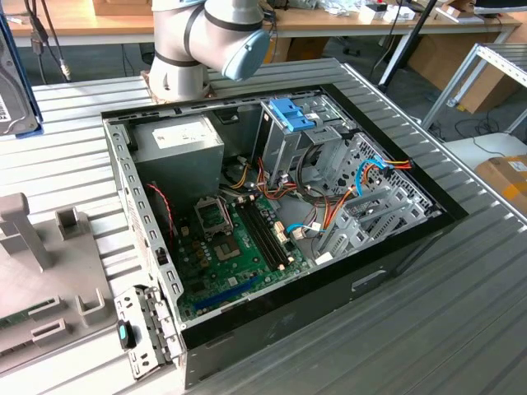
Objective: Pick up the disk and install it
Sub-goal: 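Pick up the disk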
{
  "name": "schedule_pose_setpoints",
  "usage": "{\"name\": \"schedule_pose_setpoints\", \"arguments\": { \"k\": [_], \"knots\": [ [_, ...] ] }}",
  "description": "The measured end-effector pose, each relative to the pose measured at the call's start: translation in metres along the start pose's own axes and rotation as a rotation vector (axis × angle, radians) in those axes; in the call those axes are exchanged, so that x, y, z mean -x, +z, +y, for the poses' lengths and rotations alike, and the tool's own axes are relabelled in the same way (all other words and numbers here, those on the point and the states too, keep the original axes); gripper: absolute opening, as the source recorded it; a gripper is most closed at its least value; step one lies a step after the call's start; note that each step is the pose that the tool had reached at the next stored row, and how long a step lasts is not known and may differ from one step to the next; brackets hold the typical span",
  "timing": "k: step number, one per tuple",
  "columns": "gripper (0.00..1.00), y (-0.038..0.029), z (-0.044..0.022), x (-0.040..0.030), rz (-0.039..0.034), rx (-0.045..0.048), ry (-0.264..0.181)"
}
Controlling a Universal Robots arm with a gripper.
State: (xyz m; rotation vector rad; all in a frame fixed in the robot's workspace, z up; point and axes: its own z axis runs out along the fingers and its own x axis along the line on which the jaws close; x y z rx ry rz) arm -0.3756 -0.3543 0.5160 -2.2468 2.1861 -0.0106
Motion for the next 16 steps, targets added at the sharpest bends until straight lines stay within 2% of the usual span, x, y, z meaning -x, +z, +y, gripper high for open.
{"name": "schedule_pose_setpoints", "arguments": {
  "k": [5, 16],
  "knots": [
    [0.36, 0.0001, -0.0088, -0.0002, 0.0000, -0.0001, 0.000],
    [0.36, 0.0001, -0.0189, -0.0004, 0.0001, 0.0001, 0.000]
  ]
}}
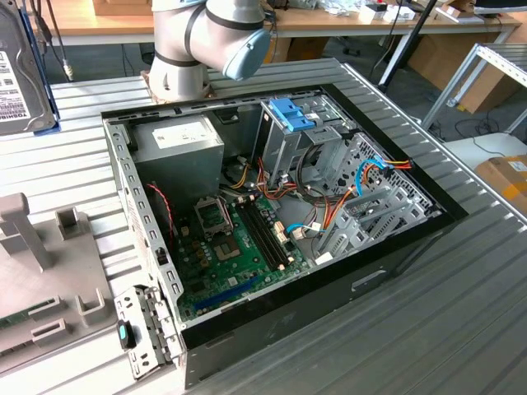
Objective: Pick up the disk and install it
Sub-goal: 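Pick up the disk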
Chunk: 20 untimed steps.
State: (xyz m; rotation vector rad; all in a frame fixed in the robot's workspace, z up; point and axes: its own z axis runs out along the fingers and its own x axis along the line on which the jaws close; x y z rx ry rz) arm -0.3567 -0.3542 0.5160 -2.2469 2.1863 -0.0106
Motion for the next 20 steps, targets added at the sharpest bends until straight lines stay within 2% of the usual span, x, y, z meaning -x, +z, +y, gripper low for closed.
{"name": "schedule_pose_setpoints", "arguments": {
  "k": [5, 8, 20],
  "knots": [
    [0.36, 0.0001, -0.0043, -0.0001, 0.0000, 0.0000, 0.000],
    [0.36, 0.0001, -0.0094, 0.0001, 0.0000, 0.0000, 0.000],
    [0.36, 0.0002, -0.0175, 0.0005, 0.0000, 0.0000, 0.000]
  ]
}}
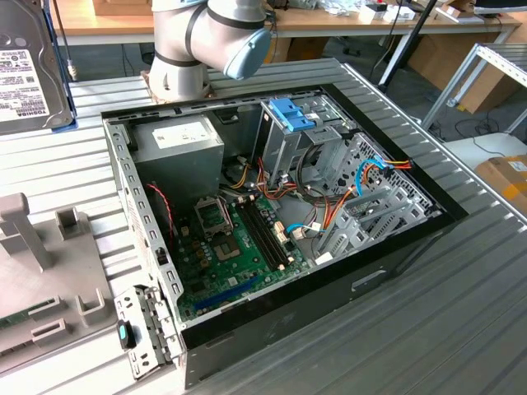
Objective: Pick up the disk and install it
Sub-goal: 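Pick up the disk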
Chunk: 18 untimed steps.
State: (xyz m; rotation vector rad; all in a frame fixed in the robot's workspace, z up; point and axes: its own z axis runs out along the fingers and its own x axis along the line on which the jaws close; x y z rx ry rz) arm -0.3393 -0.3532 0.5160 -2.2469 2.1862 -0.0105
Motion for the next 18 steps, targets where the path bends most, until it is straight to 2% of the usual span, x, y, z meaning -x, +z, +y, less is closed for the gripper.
{"name": "schedule_pose_setpoints", "arguments": {
  "k": [4, 10, 18],
  "knots": [
    [0.36, 0.0000, -0.0035, 0.0000, 0.0001, 0.0001, 0.000],
    [0.36, 0.0002, -0.0132, 0.0000, 0.0000, -0.0001, 0.000],
    [0.36, 0.0001, -0.0142, 0.0000, 0.0000, 0.0000, 0.000]
  ]
}}
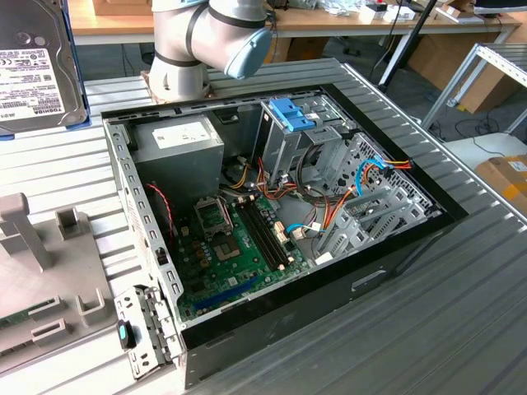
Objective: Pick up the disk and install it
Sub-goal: 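Pick up the disk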
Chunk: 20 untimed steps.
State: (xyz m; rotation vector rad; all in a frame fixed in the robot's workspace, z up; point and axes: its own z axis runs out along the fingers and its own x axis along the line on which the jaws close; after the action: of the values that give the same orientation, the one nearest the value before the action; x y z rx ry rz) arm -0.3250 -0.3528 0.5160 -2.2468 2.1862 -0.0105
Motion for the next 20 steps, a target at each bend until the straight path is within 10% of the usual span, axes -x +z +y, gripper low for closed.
{"name": "schedule_pose_setpoints", "arguments": {
  "k": [20],
  "knots": [
    [0.36, 0.0000, -0.0060, -0.0002, 0.0000, 0.0000, 0.000]
  ]
}}
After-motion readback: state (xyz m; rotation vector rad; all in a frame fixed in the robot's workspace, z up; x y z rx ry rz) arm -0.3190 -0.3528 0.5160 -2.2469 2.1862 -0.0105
